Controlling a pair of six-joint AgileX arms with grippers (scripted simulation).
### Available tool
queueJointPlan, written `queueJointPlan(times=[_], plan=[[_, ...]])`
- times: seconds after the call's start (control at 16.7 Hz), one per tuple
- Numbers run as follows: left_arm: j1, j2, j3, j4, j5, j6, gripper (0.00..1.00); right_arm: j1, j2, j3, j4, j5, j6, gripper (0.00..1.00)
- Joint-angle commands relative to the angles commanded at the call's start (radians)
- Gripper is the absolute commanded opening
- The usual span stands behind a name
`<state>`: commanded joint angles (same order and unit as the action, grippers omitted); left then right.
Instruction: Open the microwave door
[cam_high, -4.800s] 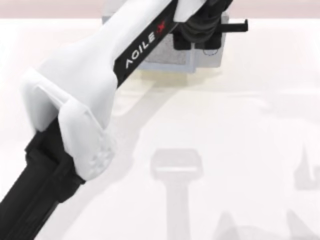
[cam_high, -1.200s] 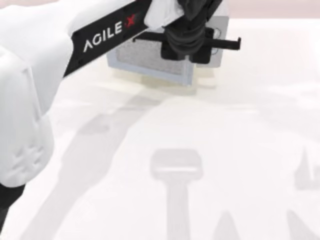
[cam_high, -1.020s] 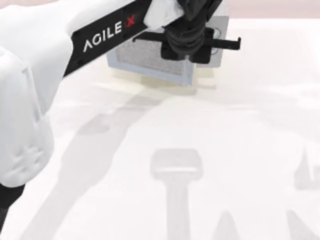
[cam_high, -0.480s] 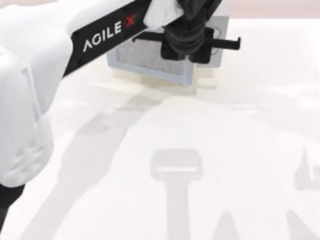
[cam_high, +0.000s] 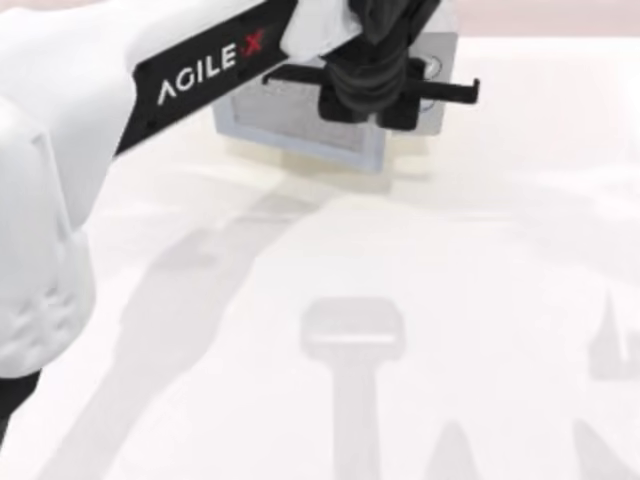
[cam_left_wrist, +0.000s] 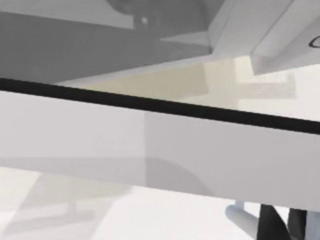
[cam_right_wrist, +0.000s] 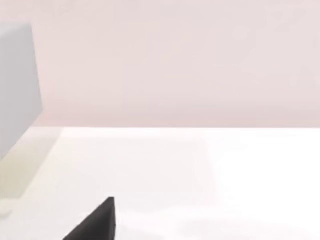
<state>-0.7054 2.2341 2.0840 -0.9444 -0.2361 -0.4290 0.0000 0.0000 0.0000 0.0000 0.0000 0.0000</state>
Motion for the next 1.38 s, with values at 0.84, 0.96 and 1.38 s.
queueJointPlan(times=[0.84, 0.96, 1.38], plan=[[0.014, -0.09, -0.143, 0.073, 0.04, 0.083, 0.0, 0.0, 0.0, 0.0, 0.0, 0.0, 0.0, 1.0], [0.014, -0.09, -0.143, 0.073, 0.04, 0.083, 0.0, 0.0, 0.0, 0.0, 0.0, 0.0, 0.0, 1.0], [0.014, -0.09, -0.143, 0.073, 0.04, 0.083, 0.0, 0.0, 0.0, 0.0, 0.0, 0.0, 0.0, 1.0]])
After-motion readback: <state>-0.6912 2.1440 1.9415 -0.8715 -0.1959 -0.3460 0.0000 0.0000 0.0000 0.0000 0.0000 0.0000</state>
